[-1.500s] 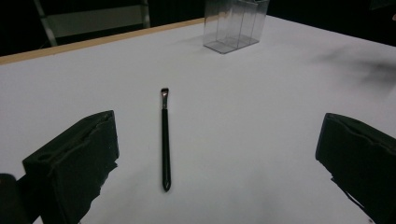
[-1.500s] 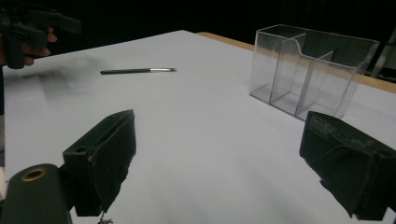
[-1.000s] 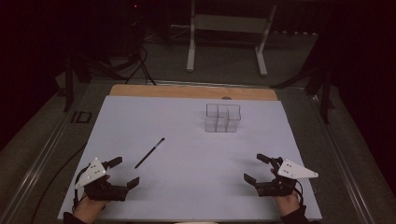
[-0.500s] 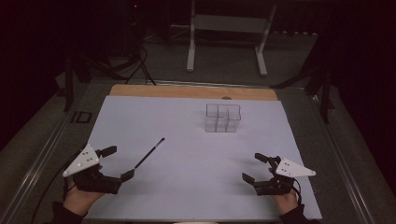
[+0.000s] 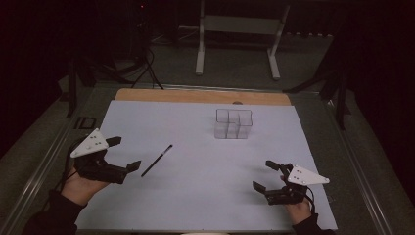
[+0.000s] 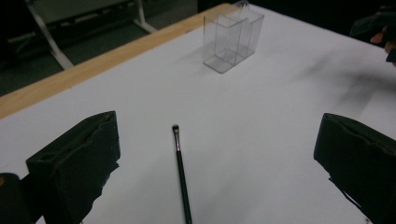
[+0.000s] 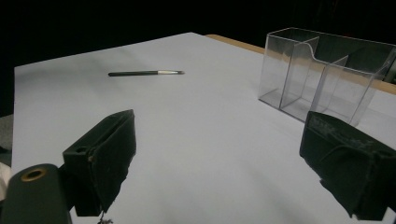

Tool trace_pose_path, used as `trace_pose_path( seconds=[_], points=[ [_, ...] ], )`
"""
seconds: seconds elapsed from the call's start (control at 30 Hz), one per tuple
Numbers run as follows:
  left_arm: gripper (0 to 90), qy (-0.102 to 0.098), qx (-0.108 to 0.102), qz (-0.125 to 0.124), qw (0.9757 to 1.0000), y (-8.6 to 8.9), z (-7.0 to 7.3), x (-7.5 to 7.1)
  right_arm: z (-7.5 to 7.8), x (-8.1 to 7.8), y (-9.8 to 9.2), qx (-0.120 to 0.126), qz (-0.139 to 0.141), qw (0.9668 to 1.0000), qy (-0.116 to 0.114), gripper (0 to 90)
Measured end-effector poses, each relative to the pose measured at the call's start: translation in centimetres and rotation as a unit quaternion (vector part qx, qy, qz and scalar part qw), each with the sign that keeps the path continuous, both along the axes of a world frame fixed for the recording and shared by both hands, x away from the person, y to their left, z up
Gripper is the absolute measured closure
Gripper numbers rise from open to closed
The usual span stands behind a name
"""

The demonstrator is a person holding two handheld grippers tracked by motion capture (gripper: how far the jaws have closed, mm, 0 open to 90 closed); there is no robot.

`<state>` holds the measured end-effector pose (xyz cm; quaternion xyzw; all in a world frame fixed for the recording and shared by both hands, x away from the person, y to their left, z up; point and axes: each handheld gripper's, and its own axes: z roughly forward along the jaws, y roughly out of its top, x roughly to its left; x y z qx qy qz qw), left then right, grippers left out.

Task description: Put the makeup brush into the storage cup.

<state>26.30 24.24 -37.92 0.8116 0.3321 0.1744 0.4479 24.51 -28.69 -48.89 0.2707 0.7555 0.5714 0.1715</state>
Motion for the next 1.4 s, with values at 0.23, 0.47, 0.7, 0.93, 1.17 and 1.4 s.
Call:
trace_pose_path(
  seconds=[0.23,0.47,0.7,0.93,1.17,1.4],
  points=[
    [1.9,0.024,0.041,0.001,0.9989,-1.0,0.7,1.5,0.0,0.0,0.0,0.002,0.001,1.0000,0.002,10.9],
    [3.0,0.064,0.066,-0.004,0.9958,-1.8,0.8,3.0,0.0,0.0,0.0,0.003,0.001,1.0000,0.005,10.9],
    [3.3,0.091,0.079,-0.007,0.9927,-2.3,0.1,4.2,0.0,0.0,0.0,0.001,0.001,1.0000,0.006,10.9],
    [3.7,0.121,0.094,-0.011,0.9881,-3.1,-0.8,5.1,0.0,0.1,0.0,0.001,0.001,1.0000,0.007,10.9],
    [5.9,0.144,0.120,-0.012,0.9822,-3.7,-1.9,5.8,0.0,0.0,0.0,0.001,0.002,1.0000,0.008,10.9],
    [10.1,0.176,0.138,-0.001,0.9747,-4.0,-3.0,6.5,0.0,0.1,0.0,0.001,0.003,1.0000,0.008,10.9]
  ],
)
